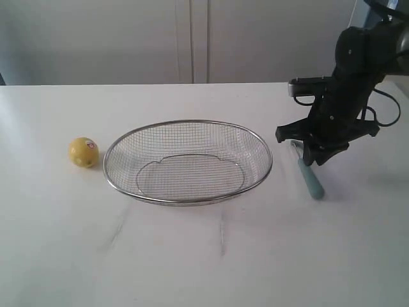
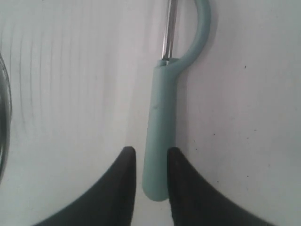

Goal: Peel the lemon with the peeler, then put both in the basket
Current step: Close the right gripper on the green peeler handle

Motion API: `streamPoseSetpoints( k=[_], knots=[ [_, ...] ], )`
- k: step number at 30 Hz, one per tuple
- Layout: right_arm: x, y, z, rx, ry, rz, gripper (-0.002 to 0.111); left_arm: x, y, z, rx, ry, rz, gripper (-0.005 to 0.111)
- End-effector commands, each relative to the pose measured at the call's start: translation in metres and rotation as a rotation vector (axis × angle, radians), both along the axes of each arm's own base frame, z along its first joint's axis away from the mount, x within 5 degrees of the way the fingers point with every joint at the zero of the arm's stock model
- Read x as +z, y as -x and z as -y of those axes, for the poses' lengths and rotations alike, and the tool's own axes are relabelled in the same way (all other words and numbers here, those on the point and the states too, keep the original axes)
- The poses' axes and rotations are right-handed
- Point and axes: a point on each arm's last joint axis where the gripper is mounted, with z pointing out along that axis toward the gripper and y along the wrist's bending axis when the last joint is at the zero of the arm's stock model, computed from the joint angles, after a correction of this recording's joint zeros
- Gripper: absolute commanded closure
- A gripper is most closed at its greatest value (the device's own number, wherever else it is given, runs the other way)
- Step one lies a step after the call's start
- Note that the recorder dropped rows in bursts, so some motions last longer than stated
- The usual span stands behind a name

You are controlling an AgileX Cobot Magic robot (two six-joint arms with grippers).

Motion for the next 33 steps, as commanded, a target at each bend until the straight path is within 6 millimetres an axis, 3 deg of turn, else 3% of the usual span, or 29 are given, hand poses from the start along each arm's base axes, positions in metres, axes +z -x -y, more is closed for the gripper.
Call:
streamPoseSetpoints(
  k=[1,5,20,33],
  knots=[
    [0.001,-0.002,0.002,0.002,-0.001,0.007,0.072,-0.001,0.0,0.0,-0.006,0.006,-0.002,0.107],
    [0.001,-0.002,0.002,0.002,-0.001,0.009,0.064,-0.001,0.0,0.0,-0.006,0.006,-0.002,0.107],
    [0.001,-0.007,0.001,-0.005,-0.007,0.054,0.064,-0.001,0.0,0.0,-0.006,0.006,-0.002,0.107],
    [-0.024,-0.009,0.001,-0.005,0.003,-0.007,0.064,-0.001,0.0,0.0,-0.006,0.006,-0.002,0.107]
  ],
)
